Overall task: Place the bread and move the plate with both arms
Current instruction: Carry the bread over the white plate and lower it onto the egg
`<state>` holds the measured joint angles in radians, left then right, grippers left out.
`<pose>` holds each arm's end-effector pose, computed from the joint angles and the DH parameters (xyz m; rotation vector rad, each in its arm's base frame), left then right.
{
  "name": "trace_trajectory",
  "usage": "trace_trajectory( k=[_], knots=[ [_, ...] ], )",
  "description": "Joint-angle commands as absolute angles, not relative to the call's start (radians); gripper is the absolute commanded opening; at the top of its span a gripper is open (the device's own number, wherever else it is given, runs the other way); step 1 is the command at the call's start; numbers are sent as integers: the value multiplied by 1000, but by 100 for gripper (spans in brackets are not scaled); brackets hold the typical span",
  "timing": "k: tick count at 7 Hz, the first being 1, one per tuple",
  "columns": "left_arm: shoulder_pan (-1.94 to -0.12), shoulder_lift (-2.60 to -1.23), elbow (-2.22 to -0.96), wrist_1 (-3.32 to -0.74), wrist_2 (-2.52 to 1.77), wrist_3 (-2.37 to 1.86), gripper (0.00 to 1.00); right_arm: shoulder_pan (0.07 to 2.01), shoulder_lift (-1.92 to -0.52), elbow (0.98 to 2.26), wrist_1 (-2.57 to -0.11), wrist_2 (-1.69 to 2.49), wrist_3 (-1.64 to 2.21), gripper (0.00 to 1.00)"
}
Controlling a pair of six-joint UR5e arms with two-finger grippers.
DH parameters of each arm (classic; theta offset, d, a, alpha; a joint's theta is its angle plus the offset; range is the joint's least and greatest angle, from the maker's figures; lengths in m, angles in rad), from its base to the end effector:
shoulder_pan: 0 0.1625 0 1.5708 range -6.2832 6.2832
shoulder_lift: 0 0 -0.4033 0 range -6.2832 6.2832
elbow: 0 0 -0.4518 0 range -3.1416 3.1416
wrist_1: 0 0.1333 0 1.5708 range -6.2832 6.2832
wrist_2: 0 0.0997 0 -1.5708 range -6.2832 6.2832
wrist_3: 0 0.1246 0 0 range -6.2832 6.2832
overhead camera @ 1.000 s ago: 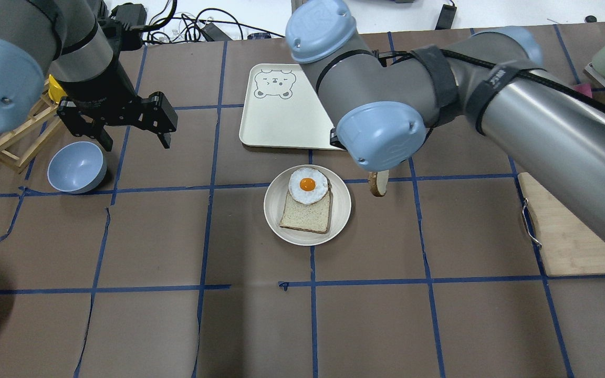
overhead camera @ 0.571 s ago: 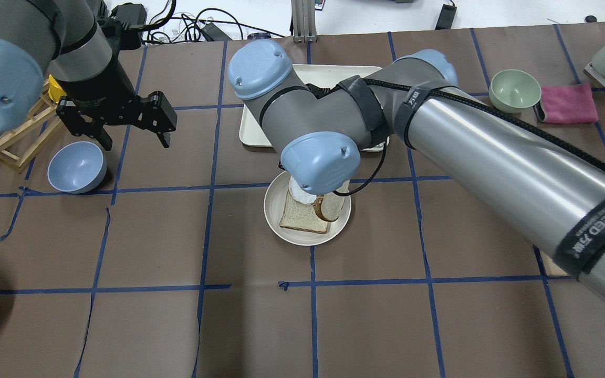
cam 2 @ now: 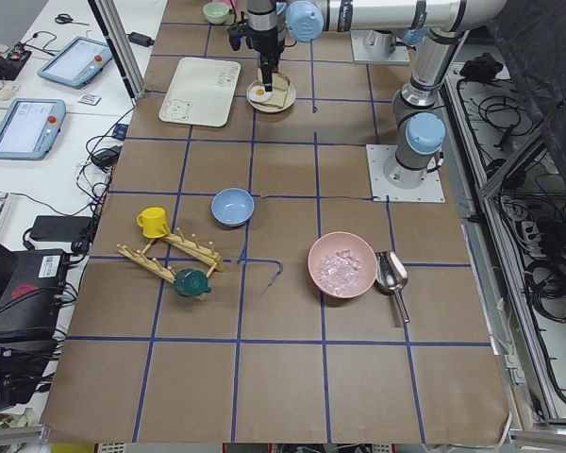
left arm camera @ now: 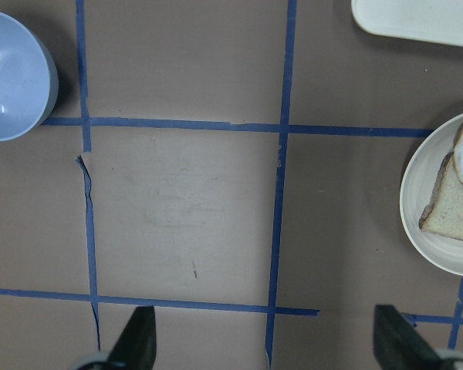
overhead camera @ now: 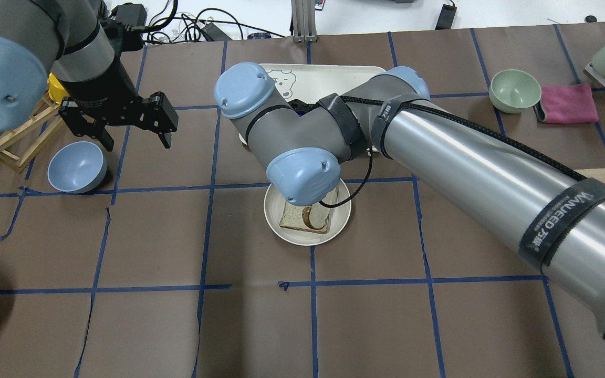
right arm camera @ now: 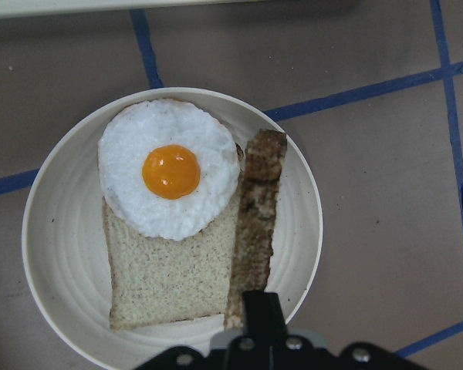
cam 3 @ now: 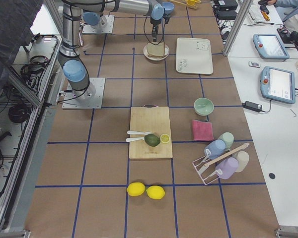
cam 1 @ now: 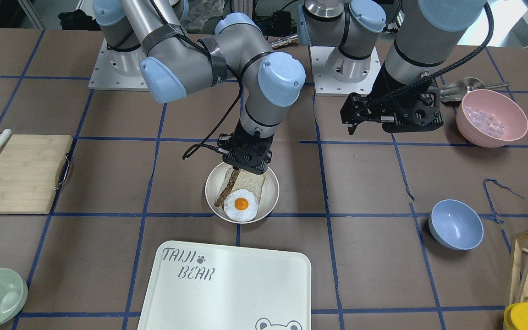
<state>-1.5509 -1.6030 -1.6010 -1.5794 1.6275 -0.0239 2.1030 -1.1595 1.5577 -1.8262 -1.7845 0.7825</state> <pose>-0.1152 -0.5569 0.4063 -0.0644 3.0822 0.1093 0.4265 -0.5137 0.2223 -0.3382 -2.8658 0.0257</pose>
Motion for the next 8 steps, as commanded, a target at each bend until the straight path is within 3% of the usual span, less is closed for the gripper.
trace_trajectory(
  k=[1, 2, 4, 5, 8],
  knots=[
    [-1551, -1608, -1601, -1577, 1628, -25, 100, 2108, -1158, 1559, -1833, -1784, 779, 0],
    [-1551, -1608, -1601, -1577, 1628, -25, 100, 2109, -1157, 1562, -1847, -1784, 775, 0],
    [-1545, -1614, -1603, -1577, 1623, -25, 100, 2109, -1158, 1562, -2007, -1783, 782, 96],
    [-1543, -1629, -1603, -1572, 1620, -32, 100, 2108, -1167, 1556, -2029, -1740, 775, 100],
    [-1543, -1624, -1591, -1556, 1628, -25, 100, 1992, -1239, 1558, -1956, -1724, 510, 100]
  ],
)
